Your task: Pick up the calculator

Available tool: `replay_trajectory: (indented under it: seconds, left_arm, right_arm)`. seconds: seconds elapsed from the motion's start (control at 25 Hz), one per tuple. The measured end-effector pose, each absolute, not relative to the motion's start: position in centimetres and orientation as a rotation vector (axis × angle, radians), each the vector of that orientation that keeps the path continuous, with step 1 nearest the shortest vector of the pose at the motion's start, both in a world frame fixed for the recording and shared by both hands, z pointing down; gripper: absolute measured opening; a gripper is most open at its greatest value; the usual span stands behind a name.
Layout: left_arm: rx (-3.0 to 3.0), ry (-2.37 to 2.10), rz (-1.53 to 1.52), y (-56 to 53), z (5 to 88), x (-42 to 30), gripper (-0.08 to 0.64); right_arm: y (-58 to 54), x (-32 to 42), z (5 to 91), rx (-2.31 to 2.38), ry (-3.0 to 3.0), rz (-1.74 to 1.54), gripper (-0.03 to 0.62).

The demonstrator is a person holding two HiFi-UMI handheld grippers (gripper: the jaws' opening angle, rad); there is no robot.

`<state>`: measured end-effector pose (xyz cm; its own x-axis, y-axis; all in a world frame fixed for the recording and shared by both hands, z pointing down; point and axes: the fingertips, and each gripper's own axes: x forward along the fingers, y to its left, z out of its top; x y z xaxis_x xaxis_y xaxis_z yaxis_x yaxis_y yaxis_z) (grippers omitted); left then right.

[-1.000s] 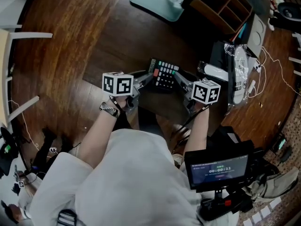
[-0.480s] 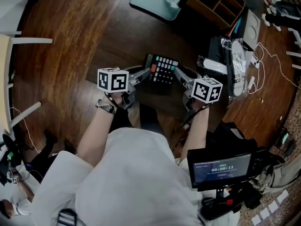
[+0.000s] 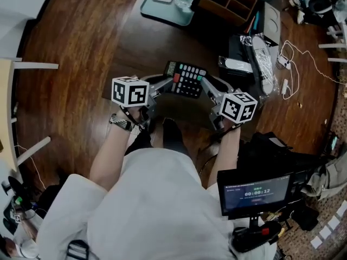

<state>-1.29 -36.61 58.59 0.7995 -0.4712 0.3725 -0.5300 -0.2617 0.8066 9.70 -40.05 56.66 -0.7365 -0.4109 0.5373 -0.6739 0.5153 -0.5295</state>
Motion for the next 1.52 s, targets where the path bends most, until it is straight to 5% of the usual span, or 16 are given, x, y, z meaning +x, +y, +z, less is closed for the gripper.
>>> replay_trajectory:
  seconds: [0.68,1.52]
  left_arm:
    - [2.243,-0.541,0.133,-32.0,49.4,0.9,0.076]
    - [2.695,-0.468,0.033,-27.6,35.9,1.0,0.075]
  right_arm:
    - [-32.2,12.2,46.0,1.359,-2.517,0.877,0.109]
    - [-25.7,11.7,30.6,1.571,-2.743,0.242,0.109]
